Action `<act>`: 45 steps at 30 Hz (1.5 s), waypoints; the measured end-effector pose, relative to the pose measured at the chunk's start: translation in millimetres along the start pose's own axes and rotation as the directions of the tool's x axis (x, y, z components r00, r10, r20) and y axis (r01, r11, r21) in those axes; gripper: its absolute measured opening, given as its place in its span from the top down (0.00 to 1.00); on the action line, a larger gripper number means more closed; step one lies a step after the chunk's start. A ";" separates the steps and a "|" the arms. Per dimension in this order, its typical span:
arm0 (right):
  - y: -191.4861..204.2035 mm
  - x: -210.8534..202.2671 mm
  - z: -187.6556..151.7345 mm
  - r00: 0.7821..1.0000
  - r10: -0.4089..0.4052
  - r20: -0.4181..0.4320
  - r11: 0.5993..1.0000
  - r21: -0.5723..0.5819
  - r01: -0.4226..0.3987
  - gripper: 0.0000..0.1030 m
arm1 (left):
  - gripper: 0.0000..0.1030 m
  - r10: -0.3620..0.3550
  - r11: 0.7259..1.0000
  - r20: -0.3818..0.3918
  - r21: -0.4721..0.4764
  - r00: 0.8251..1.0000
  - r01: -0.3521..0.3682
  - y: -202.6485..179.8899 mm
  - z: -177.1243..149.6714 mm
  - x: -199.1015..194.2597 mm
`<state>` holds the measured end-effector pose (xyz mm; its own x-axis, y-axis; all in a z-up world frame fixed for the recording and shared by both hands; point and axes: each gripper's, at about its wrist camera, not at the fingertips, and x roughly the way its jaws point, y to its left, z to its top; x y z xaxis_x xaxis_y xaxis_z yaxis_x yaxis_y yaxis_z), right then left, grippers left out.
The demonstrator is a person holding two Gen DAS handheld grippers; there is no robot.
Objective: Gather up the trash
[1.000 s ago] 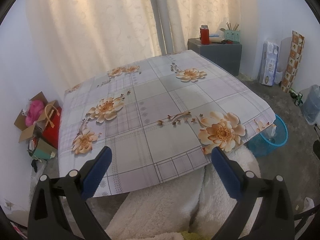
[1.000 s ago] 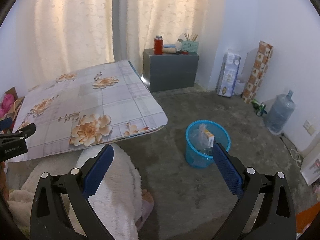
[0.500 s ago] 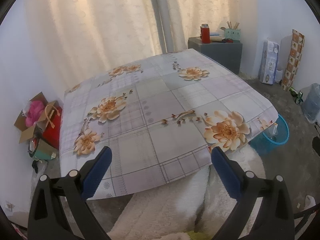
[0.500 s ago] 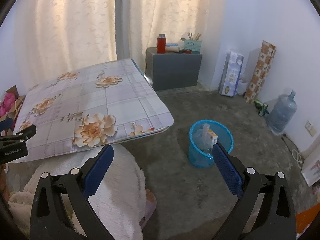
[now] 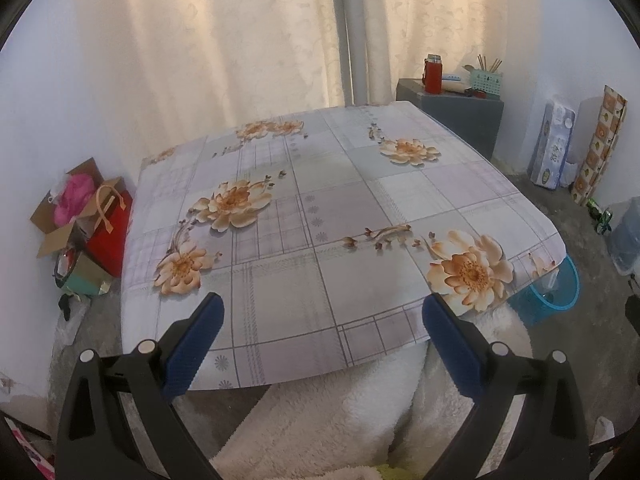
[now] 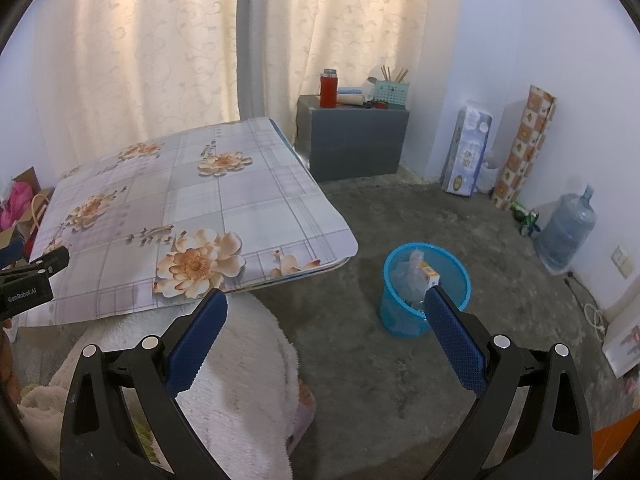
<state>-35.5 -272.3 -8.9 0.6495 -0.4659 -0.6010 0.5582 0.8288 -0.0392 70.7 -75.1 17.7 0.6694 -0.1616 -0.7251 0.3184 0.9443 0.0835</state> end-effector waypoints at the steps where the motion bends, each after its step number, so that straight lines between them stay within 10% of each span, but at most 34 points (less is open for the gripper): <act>1: -0.2 0.1 0.0 1.000 0.000 0.000 1.000 0.000 0.000 0.08 | 0.06 -0.001 1.000 -0.001 0.000 1.000 0.001 0.4 0.0 0.3; 45: 1.3 0.4 0.9 1.000 0.001 0.001 1.000 0.000 -0.001 0.08 | 0.06 0.005 1.000 -0.018 -0.022 1.000 -0.005 4.0 -2.0 2.4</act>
<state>-34.1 -271.7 -8.4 0.6505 -0.4656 -0.6001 0.5575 0.8293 -0.0390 72.3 -71.2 15.0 0.6584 -0.1519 -0.7371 0.3004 0.9511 0.0722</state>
